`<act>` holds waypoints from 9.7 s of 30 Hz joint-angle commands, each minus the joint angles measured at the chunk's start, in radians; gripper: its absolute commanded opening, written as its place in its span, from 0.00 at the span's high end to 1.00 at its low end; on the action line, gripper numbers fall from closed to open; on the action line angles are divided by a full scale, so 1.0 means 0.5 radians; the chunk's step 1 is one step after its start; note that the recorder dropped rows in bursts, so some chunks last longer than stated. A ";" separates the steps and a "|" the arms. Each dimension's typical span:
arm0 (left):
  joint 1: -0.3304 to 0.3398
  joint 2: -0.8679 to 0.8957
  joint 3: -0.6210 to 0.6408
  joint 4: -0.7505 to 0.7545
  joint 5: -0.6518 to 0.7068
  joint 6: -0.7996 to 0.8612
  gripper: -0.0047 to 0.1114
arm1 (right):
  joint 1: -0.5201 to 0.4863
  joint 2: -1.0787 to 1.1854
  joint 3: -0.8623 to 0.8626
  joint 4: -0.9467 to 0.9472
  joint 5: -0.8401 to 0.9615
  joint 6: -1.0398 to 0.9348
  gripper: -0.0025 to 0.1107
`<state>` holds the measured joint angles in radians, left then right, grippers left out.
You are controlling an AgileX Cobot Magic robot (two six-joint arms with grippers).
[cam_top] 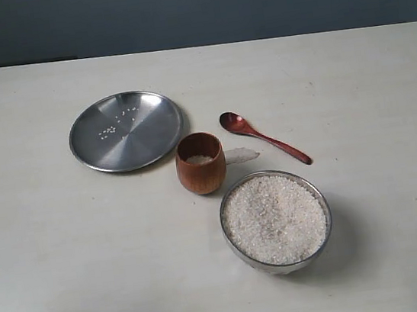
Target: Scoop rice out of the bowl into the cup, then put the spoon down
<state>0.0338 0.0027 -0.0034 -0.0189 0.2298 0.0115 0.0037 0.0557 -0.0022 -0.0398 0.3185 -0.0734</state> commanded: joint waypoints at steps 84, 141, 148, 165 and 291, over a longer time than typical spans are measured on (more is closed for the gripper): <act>0.007 0.803 -1.408 -0.297 0.647 -0.023 0.96 | 0.027 0.054 -1.015 -1.072 -0.599 1.528 0.98; 0.007 1.107 -1.562 -0.505 0.855 0.263 0.96 | 0.817 3.504 -2.149 -0.220 0.272 -0.227 0.98; 0.007 1.107 -1.562 -0.505 0.855 0.263 0.96 | 0.705 3.724 -2.185 -0.163 0.207 -0.231 0.98; 0.007 1.107 -1.562 -0.505 0.855 0.263 0.96 | 0.713 3.748 -2.171 0.202 0.173 -0.680 0.72; 0.007 1.107 -1.562 -0.496 0.855 0.263 0.96 | 2.395 2.969 -1.543 -1.143 1.805 0.904 0.98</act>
<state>0.0338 0.5557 -0.7768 -0.2696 0.6644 0.1426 1.1755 1.5388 -0.7775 -0.6147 1.2213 0.3764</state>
